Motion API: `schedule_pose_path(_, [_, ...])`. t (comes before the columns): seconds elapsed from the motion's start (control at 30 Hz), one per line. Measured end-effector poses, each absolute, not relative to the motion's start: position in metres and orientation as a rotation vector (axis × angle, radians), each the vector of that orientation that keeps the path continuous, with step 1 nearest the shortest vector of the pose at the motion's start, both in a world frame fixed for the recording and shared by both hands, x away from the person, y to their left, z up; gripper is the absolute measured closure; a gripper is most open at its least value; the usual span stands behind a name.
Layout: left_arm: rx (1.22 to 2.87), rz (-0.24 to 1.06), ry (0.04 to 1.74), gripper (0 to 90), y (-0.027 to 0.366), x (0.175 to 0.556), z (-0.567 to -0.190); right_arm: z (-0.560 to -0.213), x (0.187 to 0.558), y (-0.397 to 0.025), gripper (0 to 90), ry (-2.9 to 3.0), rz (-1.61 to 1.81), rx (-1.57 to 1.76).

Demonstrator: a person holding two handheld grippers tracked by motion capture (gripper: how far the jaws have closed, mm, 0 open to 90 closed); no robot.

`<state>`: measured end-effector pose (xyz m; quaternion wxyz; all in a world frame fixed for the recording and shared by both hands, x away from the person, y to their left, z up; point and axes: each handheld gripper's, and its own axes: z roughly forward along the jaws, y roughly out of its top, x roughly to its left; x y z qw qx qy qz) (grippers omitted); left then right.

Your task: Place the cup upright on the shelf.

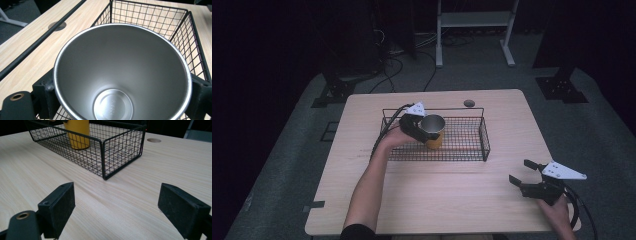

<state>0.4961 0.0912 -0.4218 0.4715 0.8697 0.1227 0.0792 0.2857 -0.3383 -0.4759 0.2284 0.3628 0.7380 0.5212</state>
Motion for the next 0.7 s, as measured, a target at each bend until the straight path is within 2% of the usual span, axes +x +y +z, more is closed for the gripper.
schedule_pose_path(0.3, [2.126, 0.201, 0.294, 9.1, 0.0929, 0.4958, -0.4207, -0.4759, 0.2857, -0.3385, 13.1, 2.031, 1.437, 1.004])
schedule_pose_path(0.43, [2.101, 0.23, 0.296, 3.9, 0.0919, 0.4953, -0.4184, -0.4759, 0.2857, -0.3385, 13.1, 2.031, 1.438, 0.999])
schedule_pose_path(0.7, [2.096, 0.256, 0.278, 2.0, 0.0914, 0.4942, -0.4157, -0.4759, 0.2852, -0.3389, 13.1, 2.032, 1.445, 0.989])
